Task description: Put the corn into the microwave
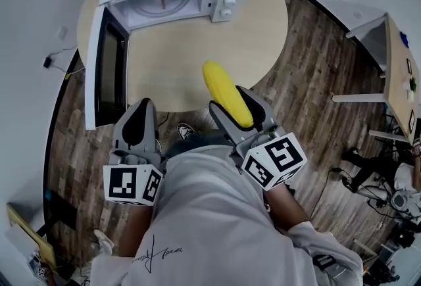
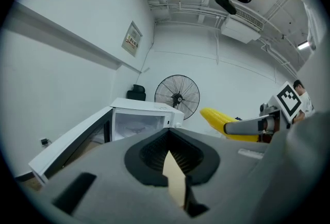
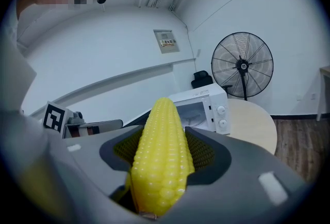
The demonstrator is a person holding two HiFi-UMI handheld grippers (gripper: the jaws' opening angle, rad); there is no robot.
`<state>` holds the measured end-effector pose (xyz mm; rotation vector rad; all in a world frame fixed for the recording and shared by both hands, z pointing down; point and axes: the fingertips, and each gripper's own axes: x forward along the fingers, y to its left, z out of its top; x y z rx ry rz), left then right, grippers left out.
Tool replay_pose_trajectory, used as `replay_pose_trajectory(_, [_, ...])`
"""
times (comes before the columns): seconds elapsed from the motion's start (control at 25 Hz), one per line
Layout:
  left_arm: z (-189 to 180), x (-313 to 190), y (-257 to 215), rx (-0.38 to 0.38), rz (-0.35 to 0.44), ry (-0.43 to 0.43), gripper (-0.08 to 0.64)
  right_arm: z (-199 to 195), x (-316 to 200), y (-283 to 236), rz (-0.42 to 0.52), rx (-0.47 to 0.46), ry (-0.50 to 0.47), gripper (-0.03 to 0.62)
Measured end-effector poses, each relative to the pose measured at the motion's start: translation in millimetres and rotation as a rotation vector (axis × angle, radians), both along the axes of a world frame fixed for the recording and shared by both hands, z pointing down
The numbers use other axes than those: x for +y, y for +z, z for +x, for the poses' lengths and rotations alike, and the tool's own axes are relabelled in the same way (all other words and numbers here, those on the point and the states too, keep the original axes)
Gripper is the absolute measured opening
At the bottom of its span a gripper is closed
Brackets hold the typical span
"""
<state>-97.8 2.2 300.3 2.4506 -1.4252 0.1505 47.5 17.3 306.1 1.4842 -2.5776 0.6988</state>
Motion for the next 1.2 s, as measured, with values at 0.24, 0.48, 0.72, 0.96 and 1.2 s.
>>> replay_pose_trajectory(0.24, [-5.8, -8.9, 3.4, 0.004, -0.009, -0.009, -0.009, -4.2, -14.2, 4.0, 0.004, 0.025, -0.008, 0.264])
replay_pose_trajectory(0.48, [-6.5, -17.4, 13.0, -0.007, -0.025, -0.014, -0.009, -7.1, -33.4, 8.8, 0.018, 0.043, -0.023, 0.264])
replay_pose_trajectory(0.72, [-2.7, -33.5, 15.3, 0.004, -0.044, -0.004, -0.009, -10.2, -59.0, 13.9, 0.013, 0.041, -0.045, 0.264])
replay_pose_trajectory(0.96, [-6.5, -53.2, 23.5, -0.005, -0.066, -0.027, -0.009, -10.2, -86.9, 25.8, -0.006, 0.046, -0.058, 0.262])
replay_pose_trajectory(1.2, [-4.1, -73.8, 23.2, 0.000, -0.077, -0.026, -0.009, -12.0, -112.6, 35.2, -0.032, 0.066, -0.074, 0.264])
